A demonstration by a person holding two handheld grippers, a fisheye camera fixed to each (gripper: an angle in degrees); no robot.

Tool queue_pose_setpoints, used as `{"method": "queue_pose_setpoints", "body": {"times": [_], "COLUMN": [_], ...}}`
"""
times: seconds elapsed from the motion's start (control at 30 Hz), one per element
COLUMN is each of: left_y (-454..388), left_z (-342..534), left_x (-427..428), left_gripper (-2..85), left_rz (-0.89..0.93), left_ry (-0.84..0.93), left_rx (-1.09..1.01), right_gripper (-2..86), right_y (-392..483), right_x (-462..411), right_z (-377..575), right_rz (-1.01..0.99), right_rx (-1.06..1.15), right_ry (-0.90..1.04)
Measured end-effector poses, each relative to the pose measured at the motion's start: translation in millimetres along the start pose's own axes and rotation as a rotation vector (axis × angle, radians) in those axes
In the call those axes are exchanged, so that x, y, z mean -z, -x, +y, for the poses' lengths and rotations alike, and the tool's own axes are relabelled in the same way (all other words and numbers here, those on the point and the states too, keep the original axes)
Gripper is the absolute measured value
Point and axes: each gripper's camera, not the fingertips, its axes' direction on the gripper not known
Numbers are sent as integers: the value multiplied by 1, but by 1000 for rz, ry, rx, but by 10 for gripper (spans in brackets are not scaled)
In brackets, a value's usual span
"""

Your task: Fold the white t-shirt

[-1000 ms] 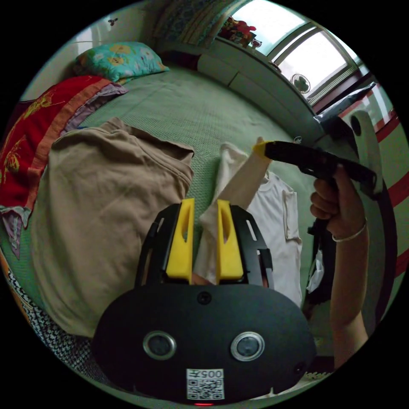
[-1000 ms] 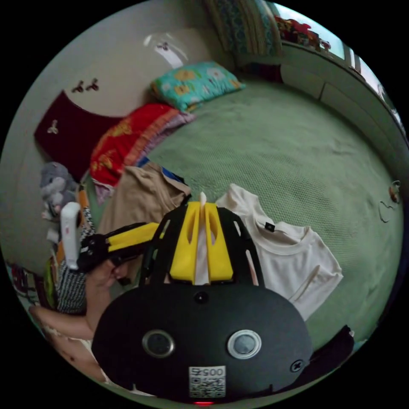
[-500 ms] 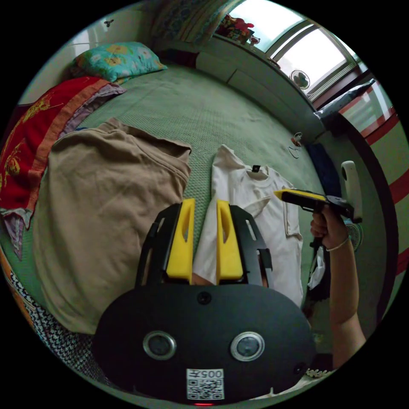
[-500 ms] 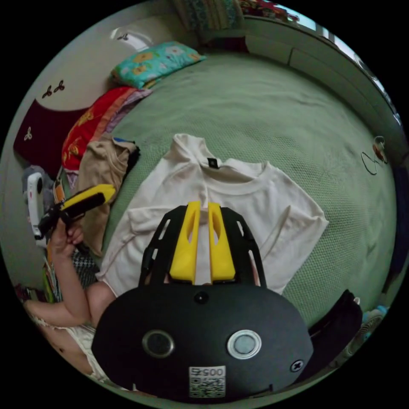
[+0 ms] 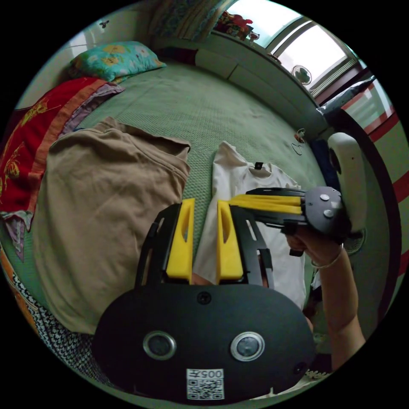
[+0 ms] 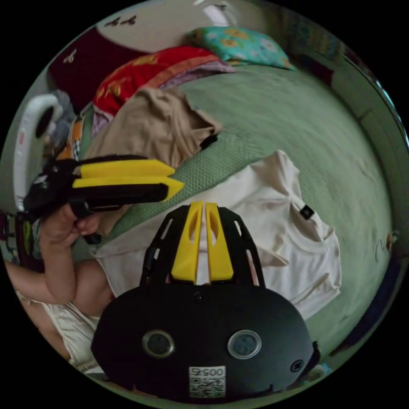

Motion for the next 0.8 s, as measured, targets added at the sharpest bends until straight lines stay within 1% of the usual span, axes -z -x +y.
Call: {"method": "queue_pose_setpoints", "body": {"times": [0.13,0.2,0.27,0.33,0.4,0.47,0.57,0.6,0.67,0.8], "left_y": [-2,-4,-6,-12,-18,-27,-42,-48,-57,-71], "left_z": [-2,-3,-4,-5,-5,-5,-4,-4,-5,-7], "left_x": [-3,-5,-7,-11,-14,-17,-26,-31,-40,-56], "left_gripper": [89,89,89,90,92,98,107,111,116,126], "left_rz": [7,10,13,20,23,24,45,61,70,11], "left_ry": [1,6,9,14,24,28,44,64,108,174], "left_rx": [-2,-9,-16,-30,-52,-82,-132,-155,-185,-230], "right_gripper": [-9,-10,-10,-9,-9,-6,8,14,38,73], "right_y": [16,18,16,10,0,-18,-37,-40,-55,-81], "right_x": [-11,-5,1,6,15,30,38,37,30,19], "right_z": [-6,4,20,29,32,29,19,17,5,-7], "right_rz": [74,70,63,81,129,177,203,202,168,64], "right_rx": [44,61,45,8,-70,-217,-336,-350,-394,-452], "right_ry": [146,176,245,270,244,149,42,34,31,30]}}
